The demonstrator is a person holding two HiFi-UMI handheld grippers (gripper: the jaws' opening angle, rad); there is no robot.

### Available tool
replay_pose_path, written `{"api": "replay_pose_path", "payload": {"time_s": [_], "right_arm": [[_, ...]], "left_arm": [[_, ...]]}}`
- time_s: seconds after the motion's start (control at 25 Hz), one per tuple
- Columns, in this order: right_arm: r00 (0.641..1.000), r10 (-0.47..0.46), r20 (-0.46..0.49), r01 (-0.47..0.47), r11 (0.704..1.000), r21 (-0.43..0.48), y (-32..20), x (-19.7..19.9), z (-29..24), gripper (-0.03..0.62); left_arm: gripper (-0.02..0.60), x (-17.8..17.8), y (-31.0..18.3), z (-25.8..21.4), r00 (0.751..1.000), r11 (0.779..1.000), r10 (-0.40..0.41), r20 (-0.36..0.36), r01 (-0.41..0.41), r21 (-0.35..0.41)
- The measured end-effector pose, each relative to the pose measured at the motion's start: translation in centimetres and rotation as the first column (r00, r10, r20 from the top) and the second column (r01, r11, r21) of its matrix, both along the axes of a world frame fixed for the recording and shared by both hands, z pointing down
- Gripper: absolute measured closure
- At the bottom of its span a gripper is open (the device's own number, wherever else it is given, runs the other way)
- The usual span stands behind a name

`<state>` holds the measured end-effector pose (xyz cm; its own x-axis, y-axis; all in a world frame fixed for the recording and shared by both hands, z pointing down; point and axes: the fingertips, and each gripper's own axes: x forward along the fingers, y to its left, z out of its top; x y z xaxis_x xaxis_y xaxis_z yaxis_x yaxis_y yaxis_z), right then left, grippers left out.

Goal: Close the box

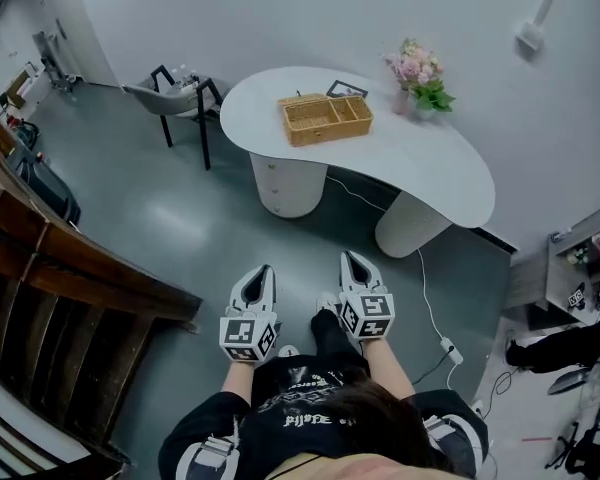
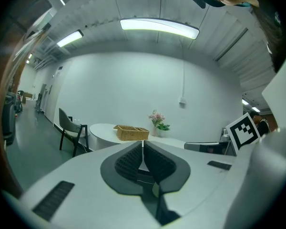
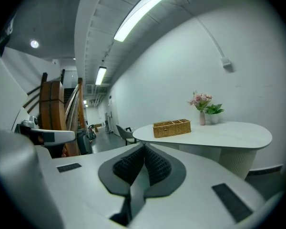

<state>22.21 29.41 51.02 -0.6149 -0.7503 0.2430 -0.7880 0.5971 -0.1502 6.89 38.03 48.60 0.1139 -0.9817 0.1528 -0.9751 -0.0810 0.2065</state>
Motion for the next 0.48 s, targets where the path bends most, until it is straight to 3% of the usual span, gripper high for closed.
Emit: {"api": "replay_pose_path", "payload": {"time_s": [0.48], "right_arm": [[0.997,-0.081,0.011,0.081,0.996,0.022,-13.7,-3.1,-1.3,0.569]], "left_arm": [[0.552,-1.7,-11.5,-1.9,0.996,0.996,-0.088,0.024,0.087,0.019]]}}
